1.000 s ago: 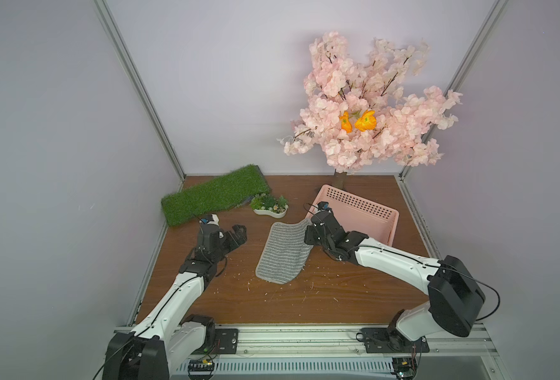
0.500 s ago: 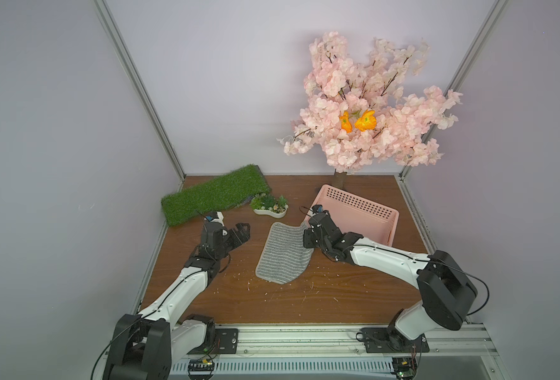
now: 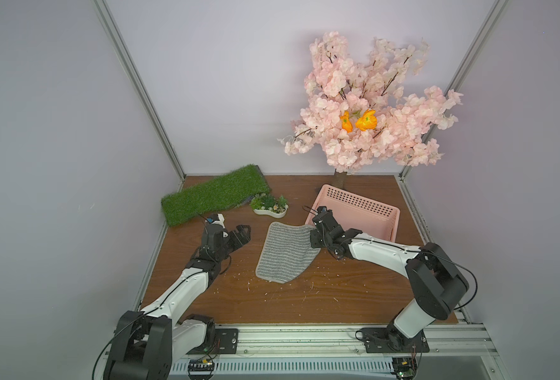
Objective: Fold the square dishcloth
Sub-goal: Place the cleaning item at the center of the board.
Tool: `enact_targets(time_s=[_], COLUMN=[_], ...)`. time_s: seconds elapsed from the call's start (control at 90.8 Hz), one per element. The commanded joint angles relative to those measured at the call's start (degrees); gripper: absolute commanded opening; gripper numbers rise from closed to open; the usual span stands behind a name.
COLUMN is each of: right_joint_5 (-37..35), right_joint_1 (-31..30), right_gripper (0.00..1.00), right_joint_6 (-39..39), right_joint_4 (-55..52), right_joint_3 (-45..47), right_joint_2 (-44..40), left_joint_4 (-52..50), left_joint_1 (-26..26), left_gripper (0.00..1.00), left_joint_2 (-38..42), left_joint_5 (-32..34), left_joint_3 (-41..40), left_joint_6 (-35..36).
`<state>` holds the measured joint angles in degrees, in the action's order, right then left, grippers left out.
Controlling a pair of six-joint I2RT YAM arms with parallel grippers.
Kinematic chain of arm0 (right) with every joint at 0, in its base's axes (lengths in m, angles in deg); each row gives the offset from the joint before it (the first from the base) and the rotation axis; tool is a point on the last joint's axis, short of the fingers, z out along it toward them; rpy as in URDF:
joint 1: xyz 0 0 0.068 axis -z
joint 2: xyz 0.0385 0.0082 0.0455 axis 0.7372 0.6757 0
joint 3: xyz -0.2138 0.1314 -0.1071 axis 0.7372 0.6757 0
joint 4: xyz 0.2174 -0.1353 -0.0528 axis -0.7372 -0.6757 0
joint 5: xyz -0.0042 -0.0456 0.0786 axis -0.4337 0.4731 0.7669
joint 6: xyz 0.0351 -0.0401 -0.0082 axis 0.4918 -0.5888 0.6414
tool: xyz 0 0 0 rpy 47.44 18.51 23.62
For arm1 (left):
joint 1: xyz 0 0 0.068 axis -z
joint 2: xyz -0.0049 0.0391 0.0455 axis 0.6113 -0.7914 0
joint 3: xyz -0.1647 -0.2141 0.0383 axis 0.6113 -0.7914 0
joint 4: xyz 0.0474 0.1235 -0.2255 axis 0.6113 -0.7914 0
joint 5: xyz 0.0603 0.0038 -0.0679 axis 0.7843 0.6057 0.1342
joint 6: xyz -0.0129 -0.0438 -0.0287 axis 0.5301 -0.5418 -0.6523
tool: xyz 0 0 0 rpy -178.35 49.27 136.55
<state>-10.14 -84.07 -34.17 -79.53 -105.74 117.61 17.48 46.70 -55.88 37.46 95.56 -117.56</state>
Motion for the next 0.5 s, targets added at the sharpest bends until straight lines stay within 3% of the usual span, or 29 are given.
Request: enact_targets(time_s=[0.0,0.187,0.341,0.484], right_joint_5=[-4.5,-2.4,-1.6,0.2], right_joint_1=[2.7,2.7,2.7,2.7], right_gripper=[0.14,0.19,0.23,0.26], right_joint_6=[-3.3,-4.9,-4.8,-4.3], right_joint_4=[1.1,2.6,2.8,3.1], right_joint_3=[-2.4,-2.7,-2.7,-2.2], right_joint_2=[-0.2,-0.1,0.3,-0.3], left_joint_4=[2.0,4.0,4.8,4.9], left_joint_1=[0.4,0.4,1.1,3.7], left_gripper=[0.93,0.88,0.86,0.88], left_joint_2=[-1.1,-8.1,-18.7,-27.7], left_joint_5=[0.0,-2.1,-7.6,-7.5], left_joint_3=[0.8,4.7,10.1,15.4], left_joint_6=[1.5,6.7,10.1,13.1])
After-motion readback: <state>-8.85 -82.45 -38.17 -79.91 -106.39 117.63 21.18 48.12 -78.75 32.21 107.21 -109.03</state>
